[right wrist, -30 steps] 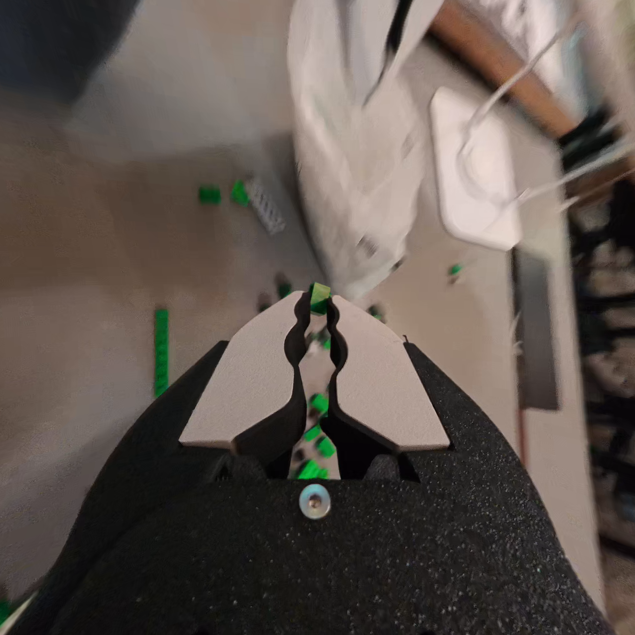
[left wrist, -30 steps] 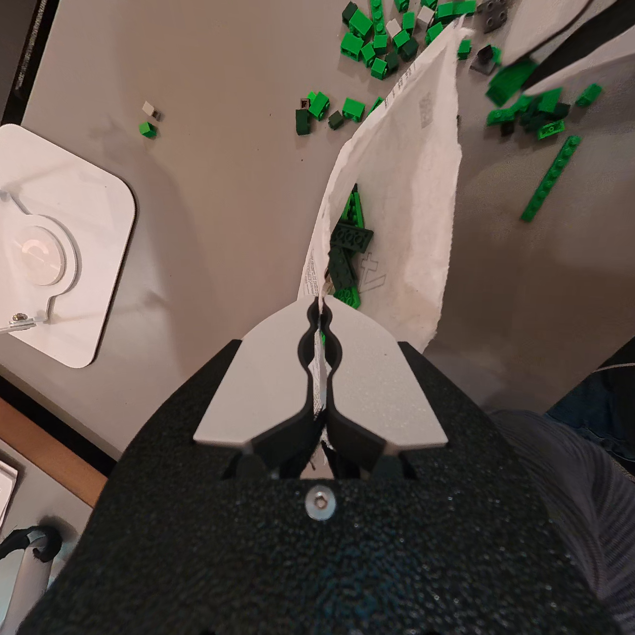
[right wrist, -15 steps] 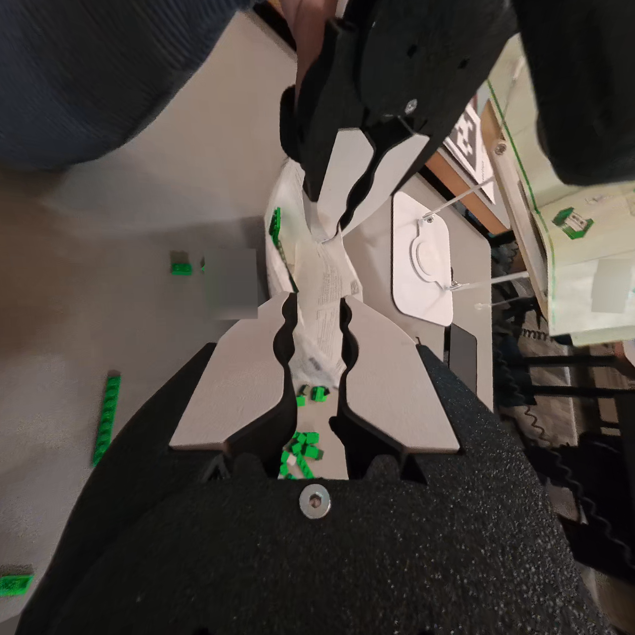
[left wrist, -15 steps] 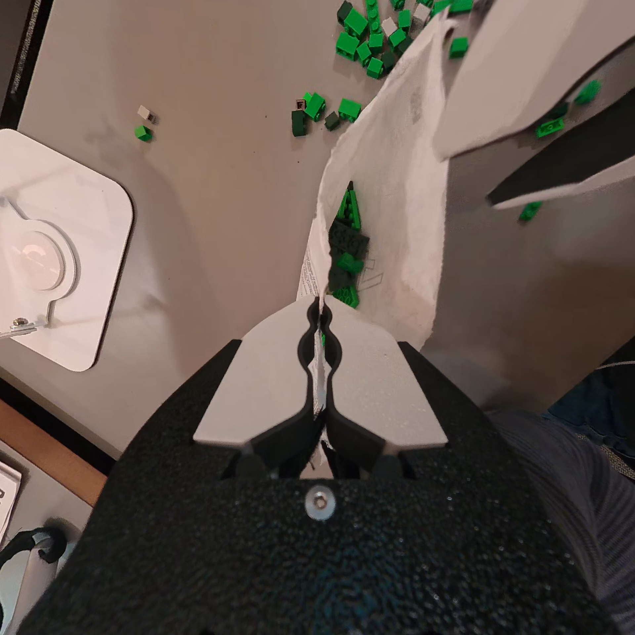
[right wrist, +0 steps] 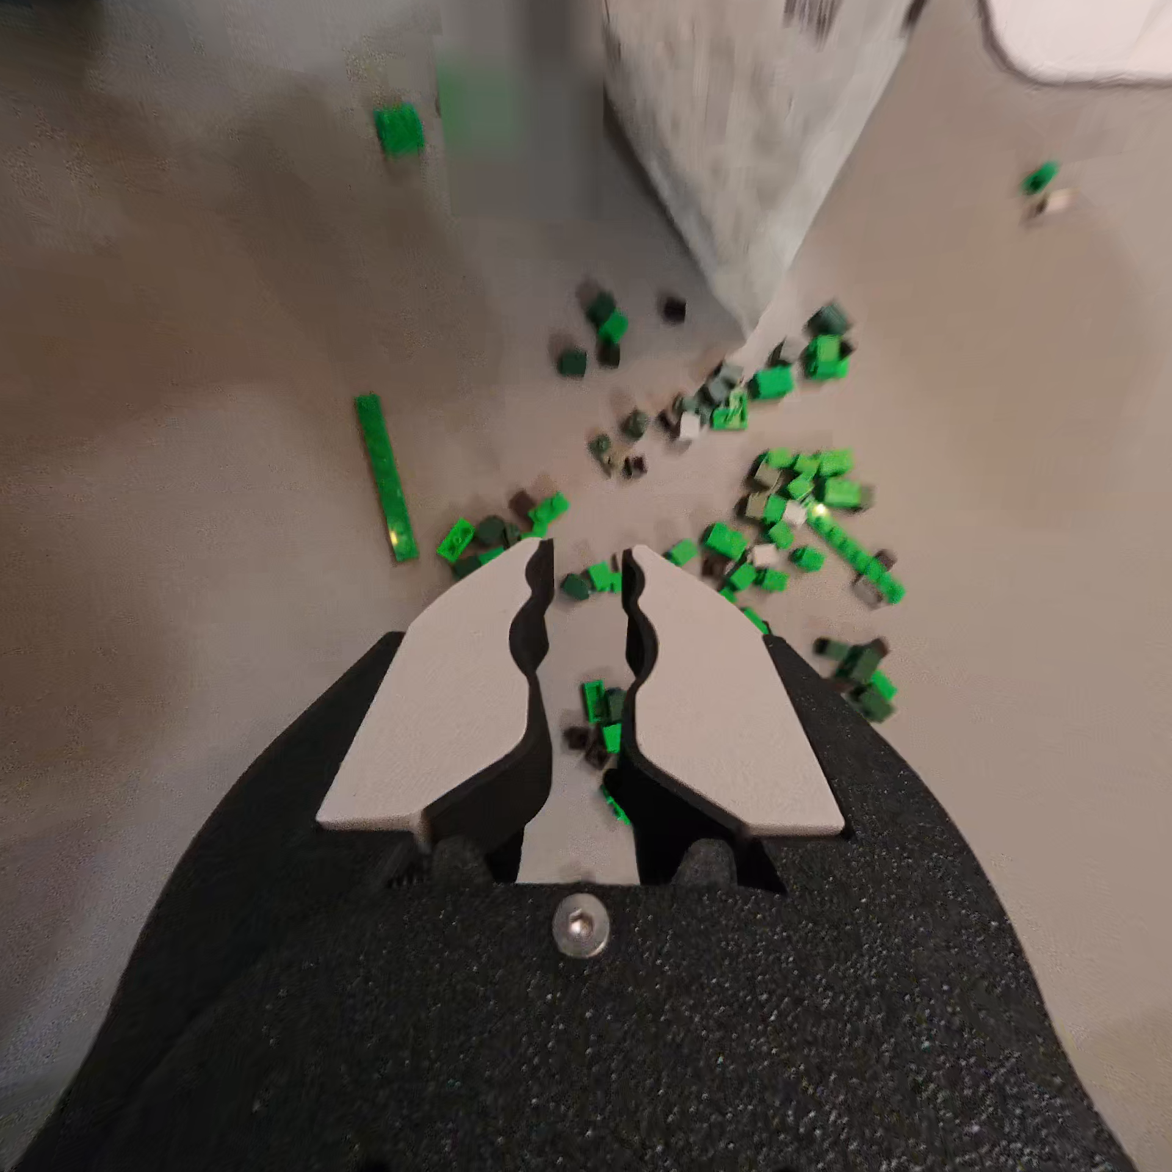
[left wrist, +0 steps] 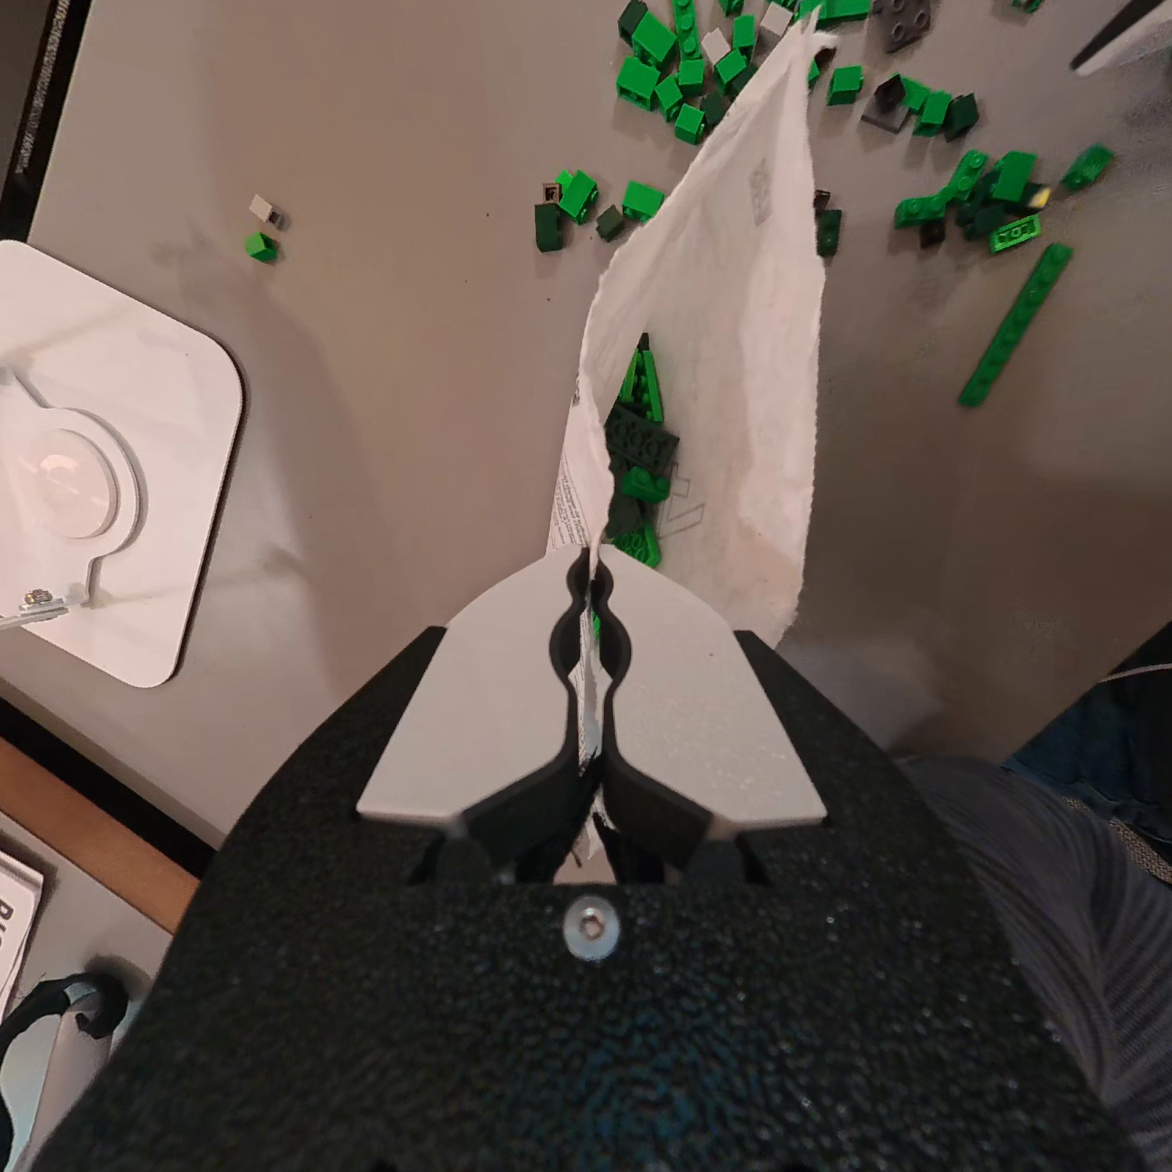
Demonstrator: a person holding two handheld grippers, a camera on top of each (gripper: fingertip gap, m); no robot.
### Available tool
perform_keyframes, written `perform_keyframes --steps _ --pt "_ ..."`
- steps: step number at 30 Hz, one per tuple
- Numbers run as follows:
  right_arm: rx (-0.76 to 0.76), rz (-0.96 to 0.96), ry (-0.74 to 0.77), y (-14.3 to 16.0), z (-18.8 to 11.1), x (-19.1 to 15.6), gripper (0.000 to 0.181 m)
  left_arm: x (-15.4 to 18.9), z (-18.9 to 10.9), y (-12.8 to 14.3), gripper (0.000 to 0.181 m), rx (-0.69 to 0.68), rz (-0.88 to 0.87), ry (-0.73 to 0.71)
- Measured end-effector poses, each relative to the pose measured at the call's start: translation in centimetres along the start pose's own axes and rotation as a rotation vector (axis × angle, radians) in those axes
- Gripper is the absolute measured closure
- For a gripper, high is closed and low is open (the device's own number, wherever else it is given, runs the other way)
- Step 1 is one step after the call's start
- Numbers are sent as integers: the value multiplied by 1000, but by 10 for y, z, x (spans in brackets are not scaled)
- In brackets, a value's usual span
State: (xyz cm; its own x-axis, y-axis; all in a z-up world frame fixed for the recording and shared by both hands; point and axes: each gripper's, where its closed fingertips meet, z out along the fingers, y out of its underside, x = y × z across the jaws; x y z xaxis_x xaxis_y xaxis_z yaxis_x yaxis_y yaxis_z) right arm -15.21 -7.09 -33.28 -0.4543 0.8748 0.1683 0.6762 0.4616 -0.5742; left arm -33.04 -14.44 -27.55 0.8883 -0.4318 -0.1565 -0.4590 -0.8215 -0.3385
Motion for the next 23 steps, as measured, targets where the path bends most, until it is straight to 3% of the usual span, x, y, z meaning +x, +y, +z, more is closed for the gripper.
perform_keyframes --steps 1,7,18,23 --pt "-8 22 -22 8 5 -1 162 0 0 0 181 -1 -1 1" --pt "8 51 -206 20 26 -28 164 1 1 0 181 -7 4 2" --pt "-71 -81 -221 30 32 -34 170 1 2 -1 181 -6 6 8" --pt "44 -168 -110 -7 6 -15 171 2 2 -1 181 -4 10 10"
